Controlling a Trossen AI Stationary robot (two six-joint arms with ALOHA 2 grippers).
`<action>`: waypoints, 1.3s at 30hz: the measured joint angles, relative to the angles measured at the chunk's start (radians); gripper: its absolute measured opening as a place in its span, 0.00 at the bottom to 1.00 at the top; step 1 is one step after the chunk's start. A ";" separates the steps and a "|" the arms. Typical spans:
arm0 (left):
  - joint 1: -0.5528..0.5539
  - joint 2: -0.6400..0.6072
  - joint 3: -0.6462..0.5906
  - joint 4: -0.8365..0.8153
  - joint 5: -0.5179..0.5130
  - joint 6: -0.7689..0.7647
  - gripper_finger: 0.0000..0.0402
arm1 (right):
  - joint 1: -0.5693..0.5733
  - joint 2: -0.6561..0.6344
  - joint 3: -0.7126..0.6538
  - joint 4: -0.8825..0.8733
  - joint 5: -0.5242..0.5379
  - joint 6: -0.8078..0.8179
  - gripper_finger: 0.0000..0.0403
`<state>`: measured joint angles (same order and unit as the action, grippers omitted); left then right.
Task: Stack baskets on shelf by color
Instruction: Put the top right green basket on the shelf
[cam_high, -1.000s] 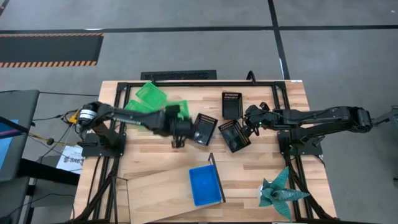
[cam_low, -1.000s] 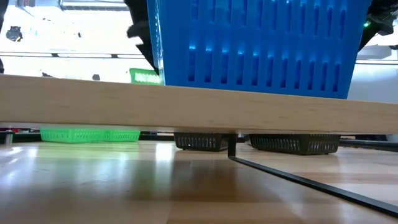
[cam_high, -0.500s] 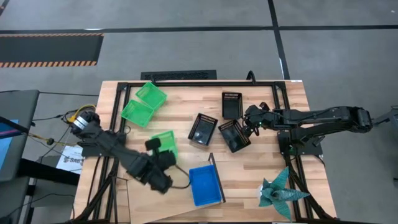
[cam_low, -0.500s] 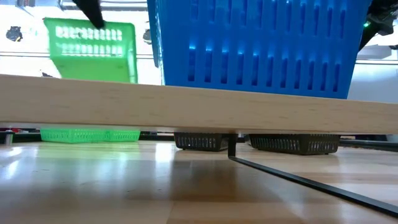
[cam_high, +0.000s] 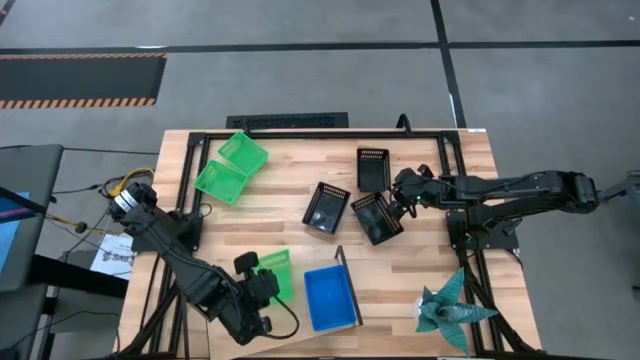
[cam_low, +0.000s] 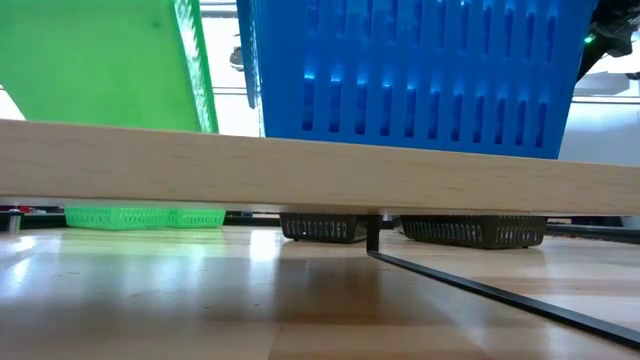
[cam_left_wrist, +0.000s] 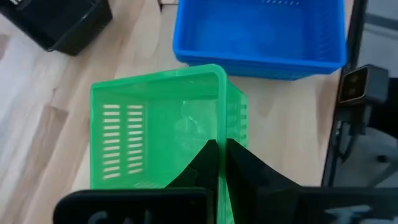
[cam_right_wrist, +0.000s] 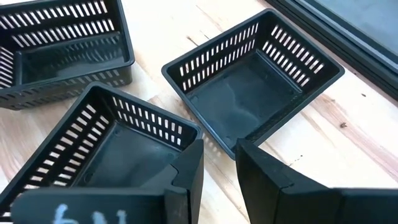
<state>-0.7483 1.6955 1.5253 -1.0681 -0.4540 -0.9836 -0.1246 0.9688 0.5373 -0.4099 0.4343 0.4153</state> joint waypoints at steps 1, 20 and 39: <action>-0.001 0.000 0.000 0.010 -0.003 0.000 0.00 | 0.000 0.000 0.000 0.000 0.000 0.006 0.29; 0.002 0.042 -0.014 0.182 0.082 -0.017 0.01 | 0.000 0.000 0.000 -0.003 -0.021 0.022 0.29; 0.002 0.042 -0.014 0.254 0.109 -0.020 0.01 | 0.000 0.000 0.000 -0.004 -0.022 0.022 0.29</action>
<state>-0.7464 1.7370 1.5112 -0.8145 -0.3447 -1.0037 -0.1246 0.9684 0.5373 -0.4137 0.4126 0.4373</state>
